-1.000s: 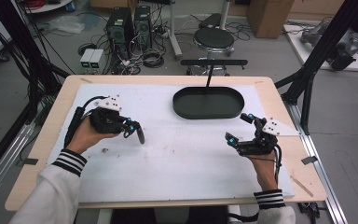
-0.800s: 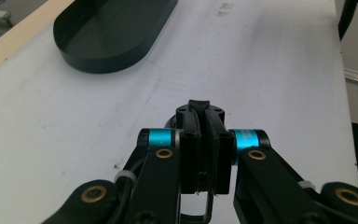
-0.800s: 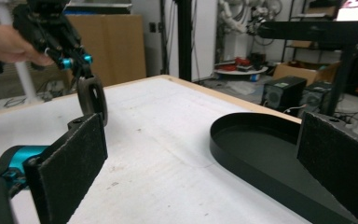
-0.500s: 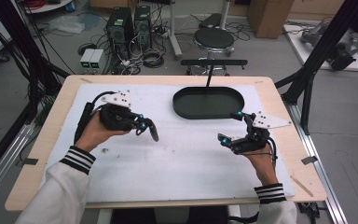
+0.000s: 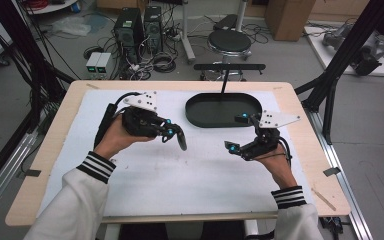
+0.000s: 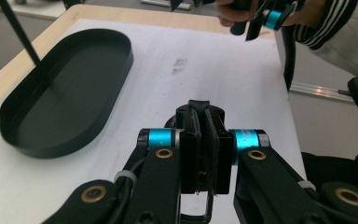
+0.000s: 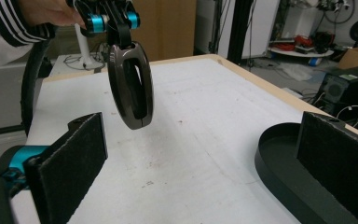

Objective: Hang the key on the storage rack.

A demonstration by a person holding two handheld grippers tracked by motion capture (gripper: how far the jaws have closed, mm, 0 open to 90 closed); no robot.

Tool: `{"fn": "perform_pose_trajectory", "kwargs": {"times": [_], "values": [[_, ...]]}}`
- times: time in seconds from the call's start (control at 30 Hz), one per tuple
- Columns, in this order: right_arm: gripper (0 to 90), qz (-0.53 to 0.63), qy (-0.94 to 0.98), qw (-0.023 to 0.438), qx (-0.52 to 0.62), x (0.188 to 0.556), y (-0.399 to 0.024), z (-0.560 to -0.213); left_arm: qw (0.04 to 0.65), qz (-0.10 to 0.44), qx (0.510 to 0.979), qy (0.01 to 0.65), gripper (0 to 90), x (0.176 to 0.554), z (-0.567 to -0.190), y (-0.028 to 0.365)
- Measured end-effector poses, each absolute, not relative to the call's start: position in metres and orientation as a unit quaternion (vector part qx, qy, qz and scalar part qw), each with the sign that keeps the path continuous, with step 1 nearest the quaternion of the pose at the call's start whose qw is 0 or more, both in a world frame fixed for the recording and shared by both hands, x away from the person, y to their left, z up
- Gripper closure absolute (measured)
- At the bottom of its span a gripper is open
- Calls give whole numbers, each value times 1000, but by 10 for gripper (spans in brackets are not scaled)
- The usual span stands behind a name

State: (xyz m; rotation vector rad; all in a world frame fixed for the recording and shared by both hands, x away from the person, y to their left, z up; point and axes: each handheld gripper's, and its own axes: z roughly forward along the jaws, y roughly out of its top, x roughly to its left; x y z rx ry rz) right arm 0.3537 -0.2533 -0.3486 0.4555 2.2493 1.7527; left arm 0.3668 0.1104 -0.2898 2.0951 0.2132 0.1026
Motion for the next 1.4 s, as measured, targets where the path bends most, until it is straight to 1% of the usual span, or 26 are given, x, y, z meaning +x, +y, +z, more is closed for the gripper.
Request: {"fn": "perform_pose_trajectory", "kwargs": {"times": [0.23,0.57,0.83,1.13,1.2,1.3,1.4], "values": [[11,585,792,113,131,361,-239,-343,501,31,862,70,851,365,-283,98],[11,549,828,77,80,368,-207,-344,512,19,857,54,850,363,-280,89],[11,552,830,48,61,370,-187,-344,511,14,858,48,850,361,-281,85],[12,552,833,15,42,372,-174,-348,509,11,859,44,850,361,-281,84],[41,543,839,14,34,372,-170,-350,510,10,859,44,850,361,-281,83],[42,543,839,12,25,372,-168,-351,511,10,859,43,850,361,-282,82],[68,542,840,9,18,371,-165,-351,510,10,859,41,850,361,-282,82]]}}
